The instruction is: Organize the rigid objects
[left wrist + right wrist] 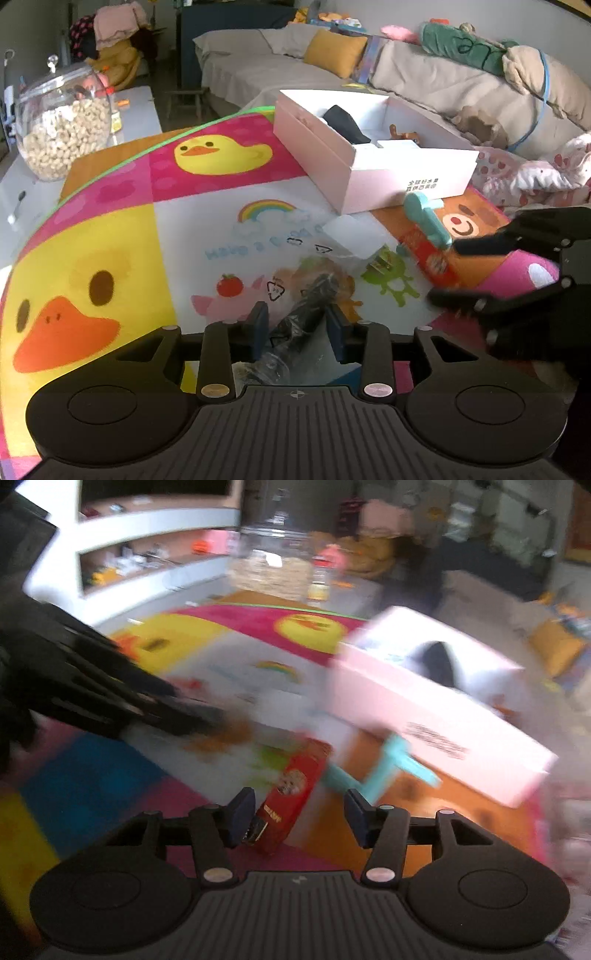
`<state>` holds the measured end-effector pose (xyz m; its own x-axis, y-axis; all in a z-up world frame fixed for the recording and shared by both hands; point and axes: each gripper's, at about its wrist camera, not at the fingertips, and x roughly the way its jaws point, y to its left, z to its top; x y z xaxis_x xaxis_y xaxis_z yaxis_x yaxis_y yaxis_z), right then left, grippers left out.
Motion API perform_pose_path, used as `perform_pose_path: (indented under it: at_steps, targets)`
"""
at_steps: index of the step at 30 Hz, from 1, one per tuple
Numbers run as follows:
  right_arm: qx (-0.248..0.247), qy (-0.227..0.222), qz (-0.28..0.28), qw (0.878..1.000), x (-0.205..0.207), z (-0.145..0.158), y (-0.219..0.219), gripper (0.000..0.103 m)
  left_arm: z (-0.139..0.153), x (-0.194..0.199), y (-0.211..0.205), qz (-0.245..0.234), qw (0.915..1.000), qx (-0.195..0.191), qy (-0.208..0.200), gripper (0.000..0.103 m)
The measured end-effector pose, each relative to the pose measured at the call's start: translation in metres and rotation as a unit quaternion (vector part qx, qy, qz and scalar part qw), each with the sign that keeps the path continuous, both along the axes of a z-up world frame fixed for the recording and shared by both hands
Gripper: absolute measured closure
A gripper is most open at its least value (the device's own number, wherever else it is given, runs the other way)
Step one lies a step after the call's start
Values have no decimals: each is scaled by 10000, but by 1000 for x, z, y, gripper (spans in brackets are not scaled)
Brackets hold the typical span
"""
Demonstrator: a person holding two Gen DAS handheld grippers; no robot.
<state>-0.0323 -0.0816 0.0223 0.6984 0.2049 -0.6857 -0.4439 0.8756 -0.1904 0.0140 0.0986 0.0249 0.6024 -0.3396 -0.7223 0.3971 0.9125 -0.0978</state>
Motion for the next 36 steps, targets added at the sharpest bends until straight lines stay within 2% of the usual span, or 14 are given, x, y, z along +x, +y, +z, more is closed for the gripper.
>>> perform_pose_path:
  at_steps: [2, 4, 8, 11, 15, 19, 22, 25, 29, 31, 34, 36]
  targets:
    - [-114, -81, -221, 9997, 0, 1, -12, 51, 0, 0, 0, 40, 9999, -94, 34, 65]
    - [-22, -69, -403, 9992, 0, 5, -24, 51, -1, -2, -3, 41, 9999, -105, 9, 65]
    - [106, 14, -418, 9991, 1, 7, -29, 54, -3, -8, -7, -58, 9999, -123, -17, 65]
    - [303, 264, -262, 9989, 2, 2, -22, 62, -3, -11, -10, -107, 9999, -128, 3, 65]
    - [877, 514, 211, 9946, -3, 6, -20, 62, -3, -16, -13, -126, 9999, -43, -62, 67]
    - [750, 2, 108, 9971, -1, 19, -15, 57, -4, -19, -13, -87, 9999, -61, -136, 68]
    - [820, -134, 95, 9965, 14, 24, -9, 57, -5, -20, -11, -57, 9999, -86, -130, 68]
    - [823, 80, 150, 9965, 40, 20, 8, 57, -4, -20, -11, -15, 9999, -102, -97, 68]
    - [1061, 629, 305, 9919, 74, 10, 30, 57, -4, -21, -10, 4, 9999, -102, -92, 68]
    - [945, 704, 233, 9928, 82, 4, 41, 58, -5, -22, -10, 18, 9999, -122, -75, 68]
    - [887, 778, 224, 9928, 79, 5, 40, 71, -5, -22, -9, 20, 9999, -145, -58, 68]
    - [780, 665, 158, 9946, 70, 10, 34, 71, -4, -22, -10, -33, 9998, -192, -34, 66]
